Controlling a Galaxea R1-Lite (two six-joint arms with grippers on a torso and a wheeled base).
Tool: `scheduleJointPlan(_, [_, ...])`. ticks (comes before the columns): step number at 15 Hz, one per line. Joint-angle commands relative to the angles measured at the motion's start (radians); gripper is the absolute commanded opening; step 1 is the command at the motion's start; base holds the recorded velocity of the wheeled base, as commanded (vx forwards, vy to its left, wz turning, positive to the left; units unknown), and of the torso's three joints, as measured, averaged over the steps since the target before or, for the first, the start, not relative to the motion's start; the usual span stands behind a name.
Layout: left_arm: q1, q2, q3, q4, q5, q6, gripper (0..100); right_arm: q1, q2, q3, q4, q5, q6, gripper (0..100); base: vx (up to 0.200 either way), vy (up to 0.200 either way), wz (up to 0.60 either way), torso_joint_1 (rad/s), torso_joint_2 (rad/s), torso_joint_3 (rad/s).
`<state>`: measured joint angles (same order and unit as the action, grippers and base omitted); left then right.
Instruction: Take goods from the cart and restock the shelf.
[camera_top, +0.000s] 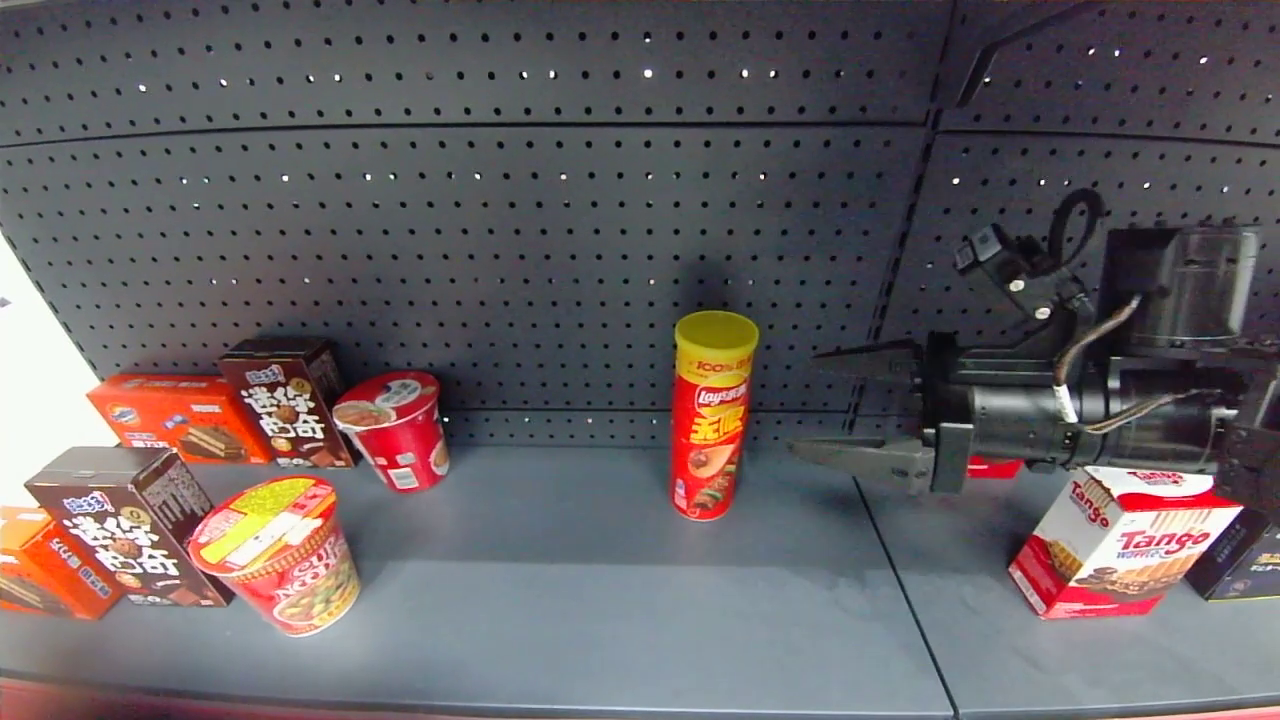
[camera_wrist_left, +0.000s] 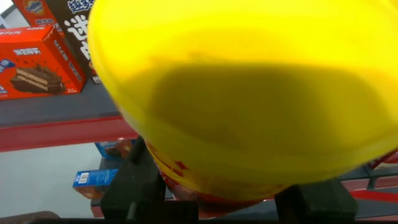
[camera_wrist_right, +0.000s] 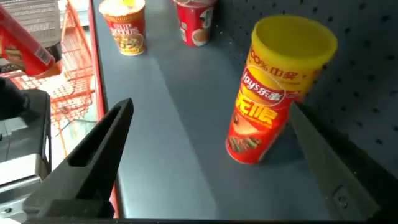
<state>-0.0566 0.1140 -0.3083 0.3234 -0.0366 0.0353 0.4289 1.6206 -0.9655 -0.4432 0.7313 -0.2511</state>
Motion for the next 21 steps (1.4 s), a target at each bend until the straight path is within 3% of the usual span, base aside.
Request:
scheduleJointPlan(1, [0.0,-0.004,0.008,-0.001,-0.005,0.0,0,-0.012,0.116,-0.051,-0.019,0.019,-0.001,100,0.0,0.0,0.0,0.0,0.0,0.0])
scheduleJointPlan(11, [-0.017,-0.004,0.015,0.0,-0.016,-0.003,0,-0.013,0.34,-0.233,-0.045,0.037,-0.002,100,0.0,0.0,0.0,0.0,0.0,0.0])
scheduleJointPlan(21, [-0.017,-0.005,0.014,0.0,-0.014,-0.003,0,0.002,0.512,-0.318,-0.095,0.062,-0.001,100,0.0,0.0,0.0,0.0,0.0,0.0])
